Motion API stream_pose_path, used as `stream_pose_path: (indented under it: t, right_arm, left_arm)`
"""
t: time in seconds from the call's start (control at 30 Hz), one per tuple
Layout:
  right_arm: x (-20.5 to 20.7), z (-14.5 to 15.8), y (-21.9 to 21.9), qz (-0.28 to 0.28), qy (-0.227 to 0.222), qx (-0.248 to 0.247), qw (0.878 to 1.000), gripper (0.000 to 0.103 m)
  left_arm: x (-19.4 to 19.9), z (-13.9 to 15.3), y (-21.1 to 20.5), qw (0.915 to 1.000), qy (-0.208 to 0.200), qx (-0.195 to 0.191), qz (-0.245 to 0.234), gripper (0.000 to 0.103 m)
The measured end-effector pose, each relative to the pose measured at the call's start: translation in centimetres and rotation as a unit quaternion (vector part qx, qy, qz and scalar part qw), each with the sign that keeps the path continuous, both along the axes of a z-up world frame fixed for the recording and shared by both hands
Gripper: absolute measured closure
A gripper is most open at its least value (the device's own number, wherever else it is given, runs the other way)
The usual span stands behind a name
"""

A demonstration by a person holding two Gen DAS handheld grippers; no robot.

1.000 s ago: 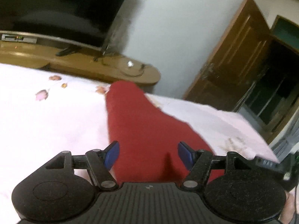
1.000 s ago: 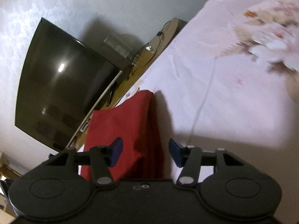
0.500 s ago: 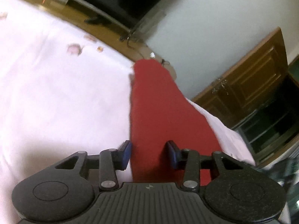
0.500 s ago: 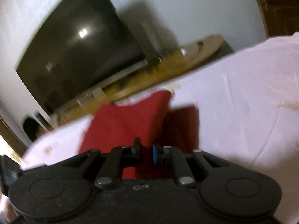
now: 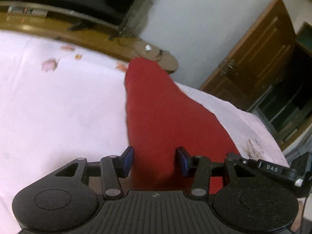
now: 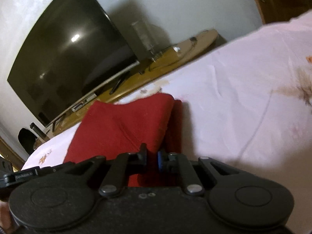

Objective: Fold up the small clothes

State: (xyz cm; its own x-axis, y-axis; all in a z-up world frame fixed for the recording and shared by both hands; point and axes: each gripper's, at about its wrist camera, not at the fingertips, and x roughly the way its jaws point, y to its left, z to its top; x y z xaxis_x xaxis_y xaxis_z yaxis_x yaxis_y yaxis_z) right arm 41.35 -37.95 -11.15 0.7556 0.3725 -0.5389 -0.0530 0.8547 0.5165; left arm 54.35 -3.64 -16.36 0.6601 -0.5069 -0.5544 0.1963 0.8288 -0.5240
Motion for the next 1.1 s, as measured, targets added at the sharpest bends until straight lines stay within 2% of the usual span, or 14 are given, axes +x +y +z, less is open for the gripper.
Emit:
stream_pose_path:
  t: [0.07,0.2,0.27,0.33,0.43,0.47,0.57,0.7,0.77,0.83,0.87,0.97,1.0,1.1]
  right_arm:
    - [0.7,-0.6,-0.2,-0.012,0.005,0.015,1.000,0.094]
    - [-0.1,0.4,0.3,-0.014,-0.011,-0.009,1.000,0.094]
    - [-0.3,0.1,0.0,-0.015,-0.008,-0.020,1.000,0.095]
    - [0.5,-1.1,-0.4,-0.015,0.007,-0.004,1.000,0.095]
    - [0.7,0.0,-0.8,-0.006,0.011,-0.001,1.000,0.082]
    - [0.3,1.0,-0.9,-0.018,-0.006,-0.024,1.000,0.076]
    - [0.3,3.1,-1.1,-0.019,-0.067,-0.046,0.997,0.077]
    - [3.5,3.9,1.6,0.020,-0.084,-0.096,0.992,0.078]
    - [5.2,3.2,3.3,0.040,-0.074,-0.136,0.987,0.082]
    - [7.4,0.9,4.5,0.055,-0.006,-0.196,0.979,0.085]
    - [7.5,0.3,4.6,0.054,-0.020,-0.224,0.973,0.087]
    - [7.3,1.0,3.7,0.043,-0.007,-0.230,0.972,0.085]
    - [6.5,1.7,3.2,0.033,-0.011,-0.229,0.973,0.078]
    - [1.9,3.9,0.6,0.035,-0.041,-0.171,0.984,0.077]
  left_arm:
    - [0.0,0.1,-0.1,1.0000,0.001,0.007,0.001,0.049]
    - [-0.6,0.9,-0.2,0.9994,-0.012,0.031,-0.011,0.049]
    - [-0.2,0.1,-0.1,0.9995,0.002,0.030,-0.003,0.036]
    - [0.1,0.4,0.3,0.9997,0.011,0.023,0.001,0.036]
    - [-1.1,3.0,1.3,0.9973,-0.052,0.040,0.033,0.036]
    - [-1.1,3.8,1.6,0.9964,-0.069,0.032,0.037,0.036]
    - [0.8,5.7,0.5,0.9936,-0.108,0.031,0.013,0.036]
    - [5.0,5.0,-2.6,0.9936,-0.094,0.057,-0.026,0.036]
    - [6.8,2.8,-4.3,0.9927,-0.065,0.095,-0.037,0.035]
    - [6.5,2.2,-6.3,0.9847,-0.087,0.142,-0.052,0.022]
    - [6.6,2.6,-6.6,0.9845,-0.084,0.145,-0.053,0.022]
    - [4.9,4.5,-4.8,0.9893,-0.098,0.102,-0.034,0.025]
    - [3.6,5.3,-3.8,0.9896,-0.111,0.087,-0.028,0.025]
    - [-1.1,6.0,-1.3,0.9883,-0.134,0.072,-0.012,0.025]
